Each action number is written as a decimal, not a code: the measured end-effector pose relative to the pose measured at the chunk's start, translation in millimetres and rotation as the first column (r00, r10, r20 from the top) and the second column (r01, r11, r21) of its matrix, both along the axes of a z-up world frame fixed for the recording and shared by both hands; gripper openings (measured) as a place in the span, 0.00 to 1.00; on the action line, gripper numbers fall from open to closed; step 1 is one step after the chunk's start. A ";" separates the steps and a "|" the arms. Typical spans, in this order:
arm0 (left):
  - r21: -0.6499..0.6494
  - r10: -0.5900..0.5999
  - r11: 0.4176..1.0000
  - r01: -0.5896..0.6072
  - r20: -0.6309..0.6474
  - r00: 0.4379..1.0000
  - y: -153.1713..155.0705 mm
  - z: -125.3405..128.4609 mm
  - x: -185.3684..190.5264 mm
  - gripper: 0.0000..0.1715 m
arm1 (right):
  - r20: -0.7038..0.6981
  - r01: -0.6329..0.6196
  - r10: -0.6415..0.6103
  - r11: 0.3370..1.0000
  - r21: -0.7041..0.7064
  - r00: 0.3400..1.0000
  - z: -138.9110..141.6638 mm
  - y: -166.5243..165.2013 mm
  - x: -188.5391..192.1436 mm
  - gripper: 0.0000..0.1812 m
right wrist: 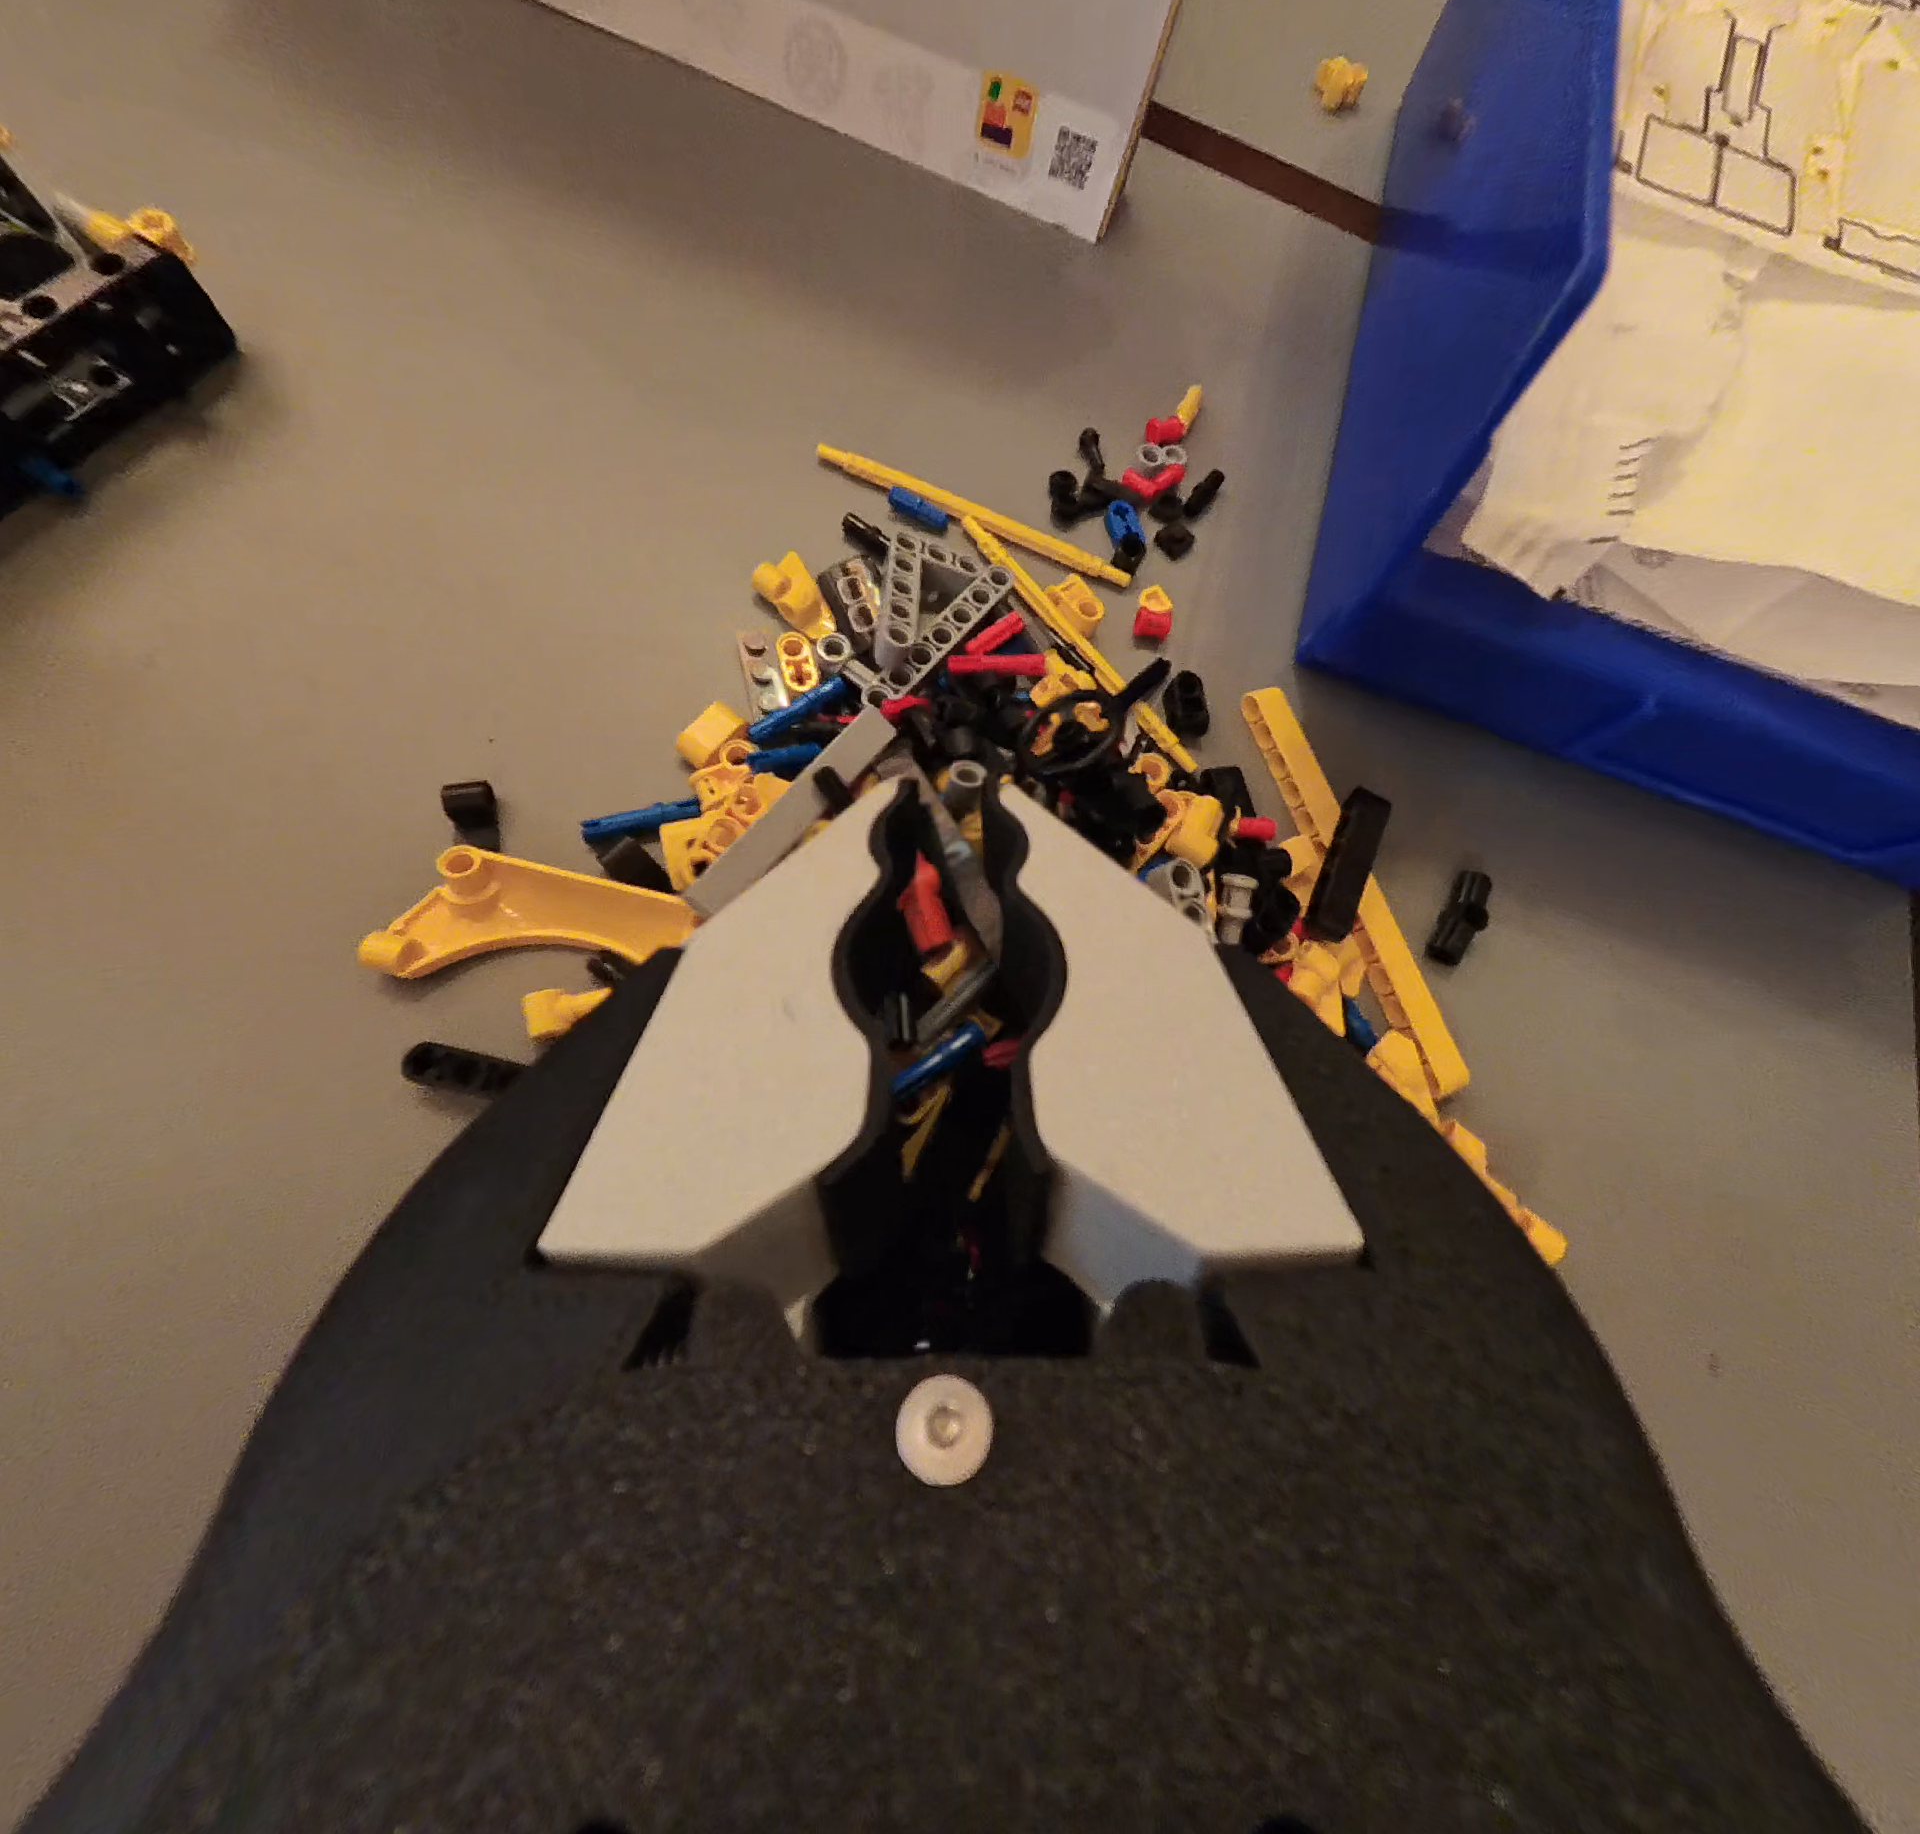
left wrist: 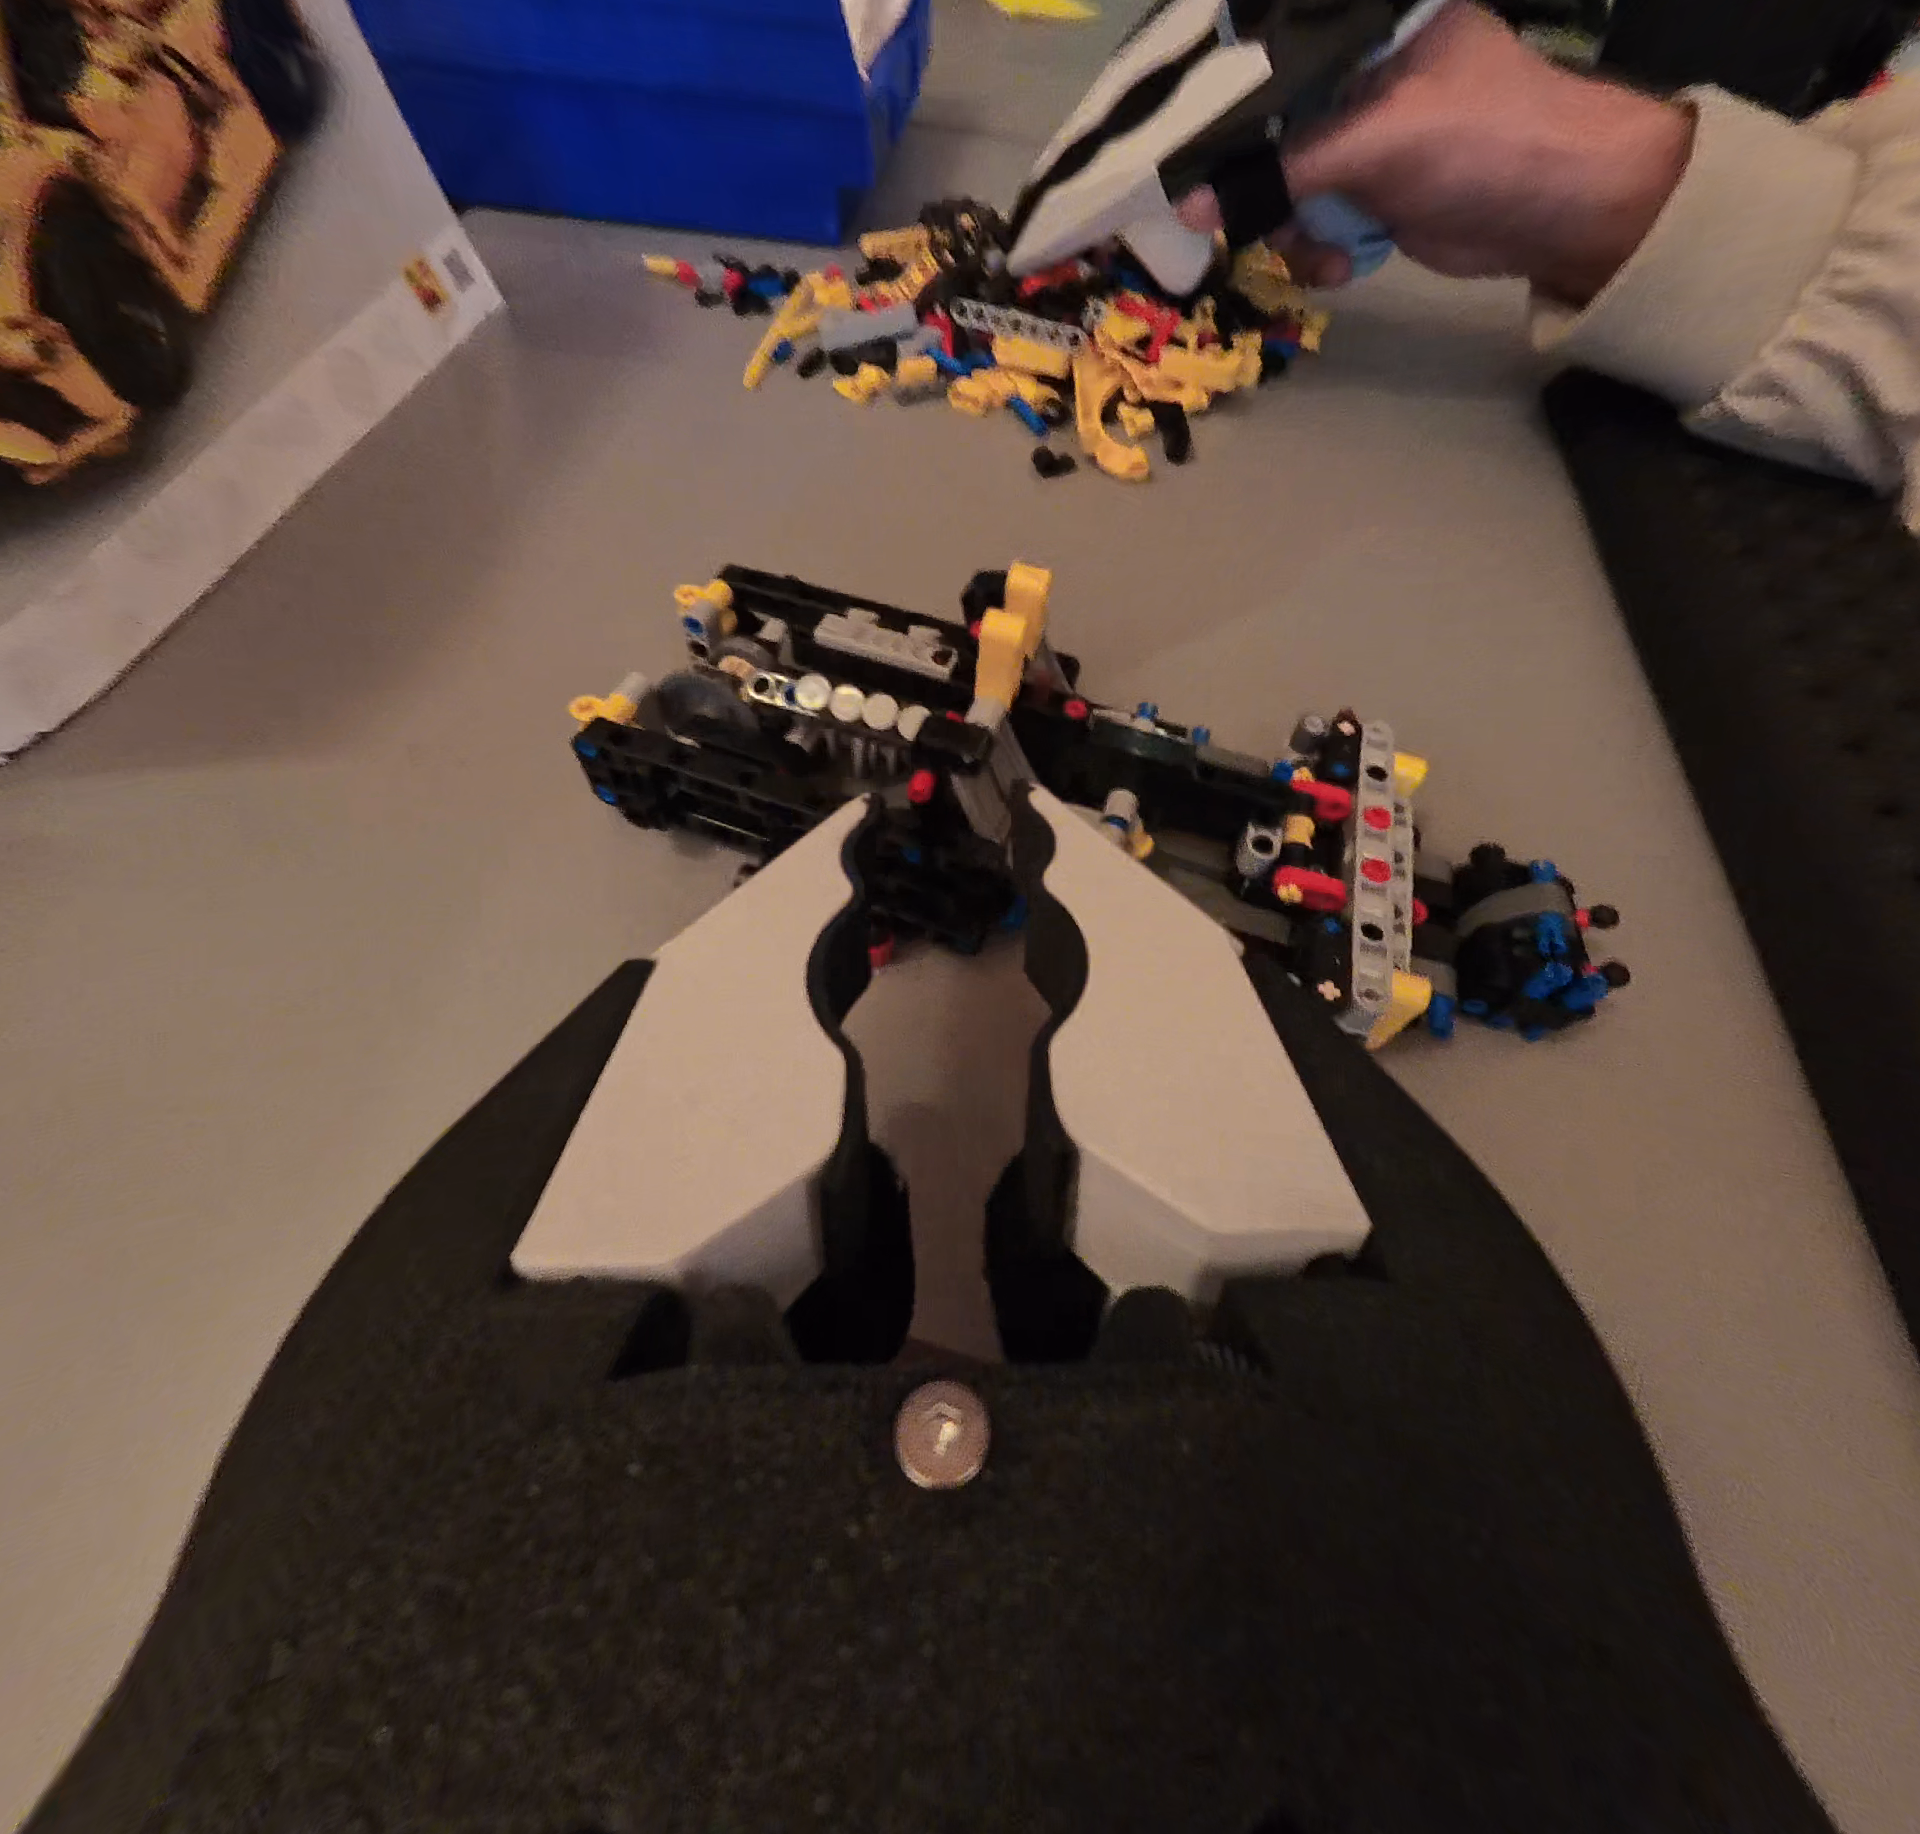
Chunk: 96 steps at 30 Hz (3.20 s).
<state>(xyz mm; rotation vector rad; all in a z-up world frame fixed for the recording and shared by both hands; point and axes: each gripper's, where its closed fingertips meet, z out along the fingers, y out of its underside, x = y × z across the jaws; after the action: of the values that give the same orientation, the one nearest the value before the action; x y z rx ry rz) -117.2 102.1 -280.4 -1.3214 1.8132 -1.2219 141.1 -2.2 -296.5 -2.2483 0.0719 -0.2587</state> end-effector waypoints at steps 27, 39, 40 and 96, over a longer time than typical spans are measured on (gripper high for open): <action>0.198 -0.279 0.943 0.267 0.037 0.959 -11.8 -5.0 11.2 0.09 | -0.058 -0.814 0.822 0.569 0.116 0.567 5.3 77.8 -212.9 0.09; 0.237 -0.271 0.935 0.263 0.004 0.962 8.7 -6.1 -0.3 0.09 | -0.098 -0.785 0.807 0.590 0.188 0.583 16.1 65.9 -201.6 0.00; 0.235 -0.273 0.935 0.265 0.000 0.962 7.8 -6.2 0.9 0.09 | -0.095 -0.774 0.804 0.593 0.222 0.588 25.4 68.0 -206.2 0.00; 0.161 -0.362 0.922 0.352 0.040 0.931 -30.2 2.0 4.4 0.04 | -0.193 -0.817 0.845 0.533 0.222 0.499 23.3 69.2 -242.3 0.03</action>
<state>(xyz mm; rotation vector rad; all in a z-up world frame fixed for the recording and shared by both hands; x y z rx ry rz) -112.8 71.9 -278.3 -0.8758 2.1132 -1.2637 -101.2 67.0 -273.2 -1.9298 -0.8441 0.5960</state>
